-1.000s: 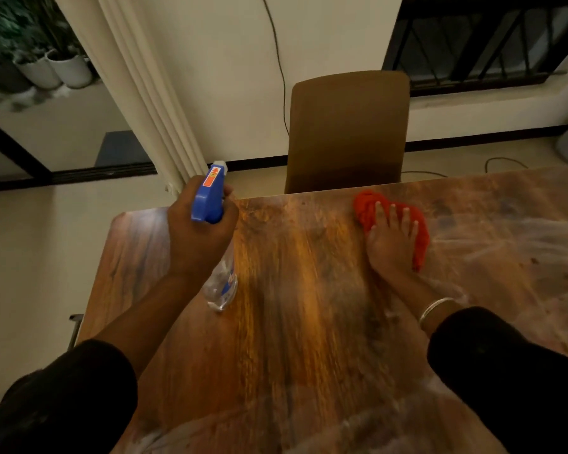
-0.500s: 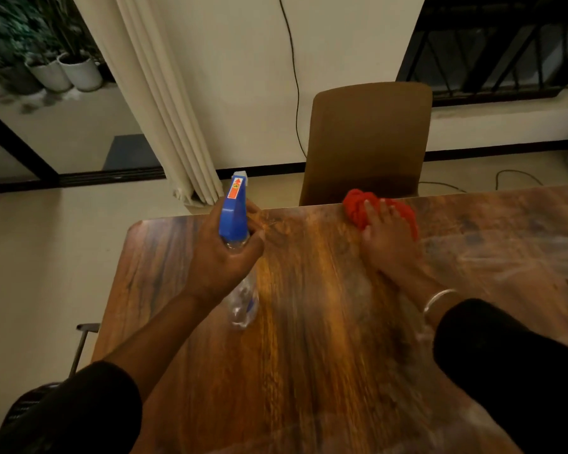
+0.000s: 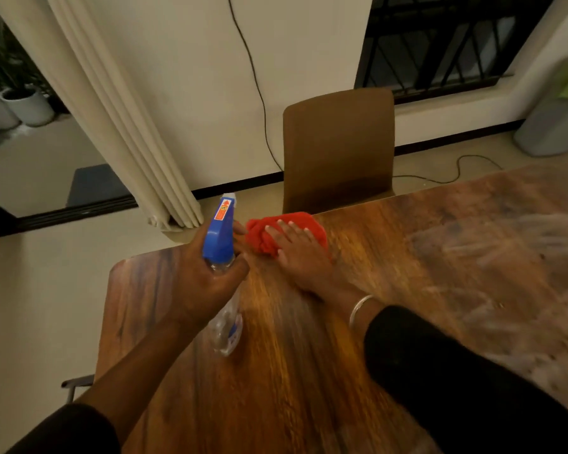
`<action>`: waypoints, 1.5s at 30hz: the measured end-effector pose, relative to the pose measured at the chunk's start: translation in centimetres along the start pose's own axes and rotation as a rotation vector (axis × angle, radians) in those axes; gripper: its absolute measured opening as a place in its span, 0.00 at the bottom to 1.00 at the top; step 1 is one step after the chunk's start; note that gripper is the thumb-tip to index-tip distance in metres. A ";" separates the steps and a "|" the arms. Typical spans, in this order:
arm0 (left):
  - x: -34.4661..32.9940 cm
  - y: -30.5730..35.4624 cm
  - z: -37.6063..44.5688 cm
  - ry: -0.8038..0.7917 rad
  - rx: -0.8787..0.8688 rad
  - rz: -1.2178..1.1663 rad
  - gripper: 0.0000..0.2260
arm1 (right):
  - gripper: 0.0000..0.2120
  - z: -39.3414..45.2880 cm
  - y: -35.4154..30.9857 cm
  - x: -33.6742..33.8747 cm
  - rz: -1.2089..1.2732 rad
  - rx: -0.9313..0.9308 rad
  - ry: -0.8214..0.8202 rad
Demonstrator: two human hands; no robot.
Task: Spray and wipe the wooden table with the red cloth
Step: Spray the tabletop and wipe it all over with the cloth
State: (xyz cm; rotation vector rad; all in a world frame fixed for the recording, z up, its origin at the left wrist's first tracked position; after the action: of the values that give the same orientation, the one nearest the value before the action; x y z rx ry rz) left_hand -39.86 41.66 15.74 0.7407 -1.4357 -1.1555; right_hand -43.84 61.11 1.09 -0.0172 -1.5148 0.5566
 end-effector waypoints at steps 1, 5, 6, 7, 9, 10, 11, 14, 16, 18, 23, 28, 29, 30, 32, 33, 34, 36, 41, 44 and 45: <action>-0.3 0.3 0.1 -0.011 -0.005 -0.031 0.13 | 0.28 -1.0 3.4 1.8 -0.032 -0.104 0.012; -2.5 0.4 0.0 -0.039 0.078 -0.118 0.11 | 0.28 -6.3 16.4 9.0 -0.117 -0.504 -0.030; -3.2 0.1 -0.1 -0.049 0.109 -0.122 0.10 | 0.29 -6.9 17.2 9.4 -0.093 -0.541 -0.066; -3.8 0.0 -0.2 -0.062 0.133 -0.116 0.10 | 0.29 -6.8 16.6 9.2 -0.078 -0.529 -0.069; -5.0 -0.3 -0.3 -0.074 0.152 -0.088 0.10 | 0.29 -5.8 12.7 7.7 -0.067 -0.415 0.007; -5.3 -0.4 -0.3 -0.070 0.162 -0.071 0.11 | 0.28 -5.3 10.1 6.4 -0.061 -0.349 0.035; -5.9 -0.2 -0.3 -0.072 0.166 -0.057 0.11 | 0.29 -5.5 7.6 4.9 -0.056 -0.292 0.038; -8.0 1.5 0.2 -0.132 0.130 -0.010 0.12 | 0.30 -9.5 2.9 1.3 -0.059 -0.121 -0.021; -9.3 2.7 0.6 -0.191 0.100 0.009 0.14 | 0.30 -13.4 4.4 1.8 -0.059 -0.077 -0.016; -10.7 4.1 0.7 -0.234 0.056 -0.005 0.17 | 0.29 -17.8 8.9 4.4 -0.116 -0.193 0.034; -13.1 7.4 -0.5 -0.163 0.002 0.005 0.14 | 0.29 -25.5 14.3 8.3 -0.049 -0.546 0.117; -16.1 9.5 -2.1 -0.173 -0.022 -0.084 0.16 | 0.31 -28.1 3.8 2.5 0.022 -0.227 -0.030; -16.5 9.7 -2.2 -0.175 -0.023 -0.089 0.17 | 0.31 -29.0 2.5 2.0 -0.001 -0.146 -0.076; -16.8 9.9 -2.2 -0.179 -0.021 -0.087 0.18 | 0.31 -29.8 2.2 1.9 -0.058 -0.074 -0.094; -17.5 10.0 -2.0 -0.179 -0.012 -0.074 0.17 | 0.30 -30.8 4.5 3.5 -0.179 -0.042 -0.061; -17.6 10.0 -1.9 -0.165 -0.014 -0.075 0.15 | 0.30 -31.2 6.7 4.6 -0.202 -0.107 -0.037; -17.6 10.1 -1.8 -0.150 -0.017 -0.071 0.13 | 0.30 -31.5 9.2 5.7 -0.212 -0.214 -0.016; -17.7 9.9 -1.5 -0.147 -0.022 -0.041 0.13 | 0.31 -32.0 13.4 7.8 -0.239 -0.458 0.036; -18.3 9.3 -1.0 -0.110 -0.013 -0.037 0.16 | 0.30 -26.2 13.0 6.3 -0.072 -0.330 0.088; -19.6 8.9 -0.8 -0.116 -0.014 -0.041 0.19 | 0.29 -21.7 13.8 5.9 -0.065 -0.020 -0.032; -19.8 8.7 -0.7 -0.110 -0.013 -0.043 0.20 | 0.29 -20.4 15.2 6.5 -0.067 0.004 -0.042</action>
State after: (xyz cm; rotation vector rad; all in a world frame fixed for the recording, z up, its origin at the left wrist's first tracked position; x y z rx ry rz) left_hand -33.76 62.38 16.68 0.7112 -1.5087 -1.2539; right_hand -30.01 83.40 0.24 0.0480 -1.5491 0.5086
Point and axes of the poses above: each hand's wrist, its own z-axis towards the middle knuckle, its own x-axis out of the back of the hand, y = z × x, the point moved 6 cm from there along z, towards the middle knuckle, and after that the axes turned 13 degrees about x, right-handed, at the moved point
